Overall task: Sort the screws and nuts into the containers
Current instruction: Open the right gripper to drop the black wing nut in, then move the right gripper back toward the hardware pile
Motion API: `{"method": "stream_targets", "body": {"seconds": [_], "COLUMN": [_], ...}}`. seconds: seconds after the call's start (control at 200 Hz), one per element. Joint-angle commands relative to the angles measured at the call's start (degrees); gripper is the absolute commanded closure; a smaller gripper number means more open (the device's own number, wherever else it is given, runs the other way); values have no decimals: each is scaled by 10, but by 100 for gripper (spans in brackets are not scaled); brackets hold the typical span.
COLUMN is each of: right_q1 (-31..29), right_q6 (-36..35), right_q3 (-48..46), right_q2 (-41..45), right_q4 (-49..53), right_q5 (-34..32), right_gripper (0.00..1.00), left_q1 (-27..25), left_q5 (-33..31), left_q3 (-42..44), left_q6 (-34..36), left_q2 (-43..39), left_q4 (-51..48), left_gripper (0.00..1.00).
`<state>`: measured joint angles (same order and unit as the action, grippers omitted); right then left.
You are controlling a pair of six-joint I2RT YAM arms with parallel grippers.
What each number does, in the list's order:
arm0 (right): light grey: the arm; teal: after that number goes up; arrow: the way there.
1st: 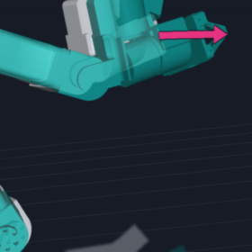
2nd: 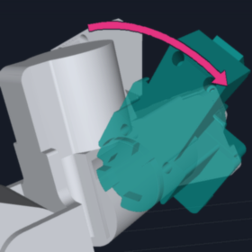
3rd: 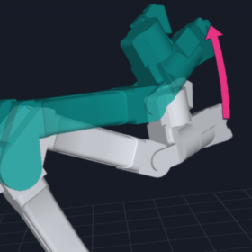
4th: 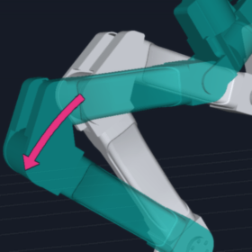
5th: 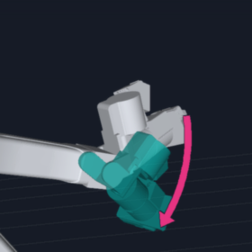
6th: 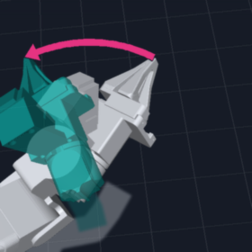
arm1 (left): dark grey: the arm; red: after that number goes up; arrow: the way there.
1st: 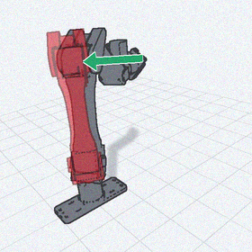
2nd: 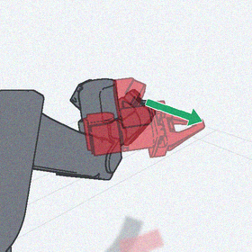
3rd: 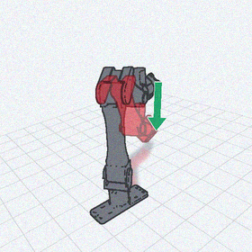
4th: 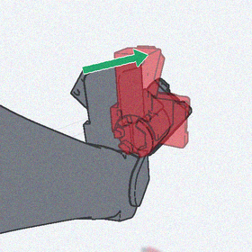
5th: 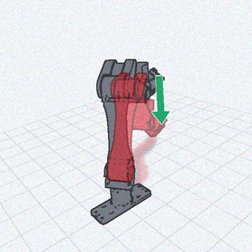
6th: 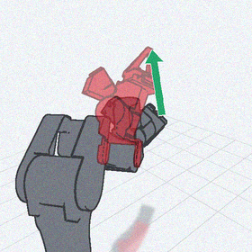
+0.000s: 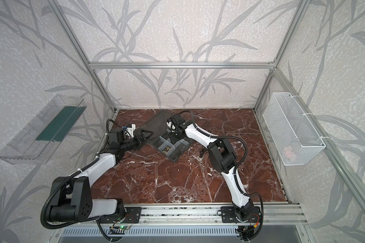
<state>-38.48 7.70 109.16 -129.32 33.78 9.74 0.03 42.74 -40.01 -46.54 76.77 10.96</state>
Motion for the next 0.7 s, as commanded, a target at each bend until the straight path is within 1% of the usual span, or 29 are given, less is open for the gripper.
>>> {"method": "stream_targets", "body": {"seconds": [0.0,0.155,0.295,0.415,0.505,0.61,0.695], "right_q1": [-2,-2,6,32,53,75,96], "right_q6": [-12,-37,-42,-17,5,28,55], "right_q3": [19,-26,-97,-186,-257,-330,-380], "right_q2": [15,85,173,252,307,359,384], "right_q4": [35,36,38,37,42,43,54], "right_q5": [-21,-32,-32,-26,-44,-64,-81], "right_gripper": [58,56,54,52,52,51,51], "left_q1": [-2,-2,-2,-2,-2,-1,-2], "left_q5": [2,1,-1,-5,2,7,10], "left_q3": [5,4,6,13,11,3,-5], "left_q6": [1,1,3,-12,-26,-28,-25], "left_q2": [-11,-10,-6,7,18,28,35], "left_q4": [6,6,18,56,80,80,74], "left_gripper": [0,0,0,0,0,0,1]}}
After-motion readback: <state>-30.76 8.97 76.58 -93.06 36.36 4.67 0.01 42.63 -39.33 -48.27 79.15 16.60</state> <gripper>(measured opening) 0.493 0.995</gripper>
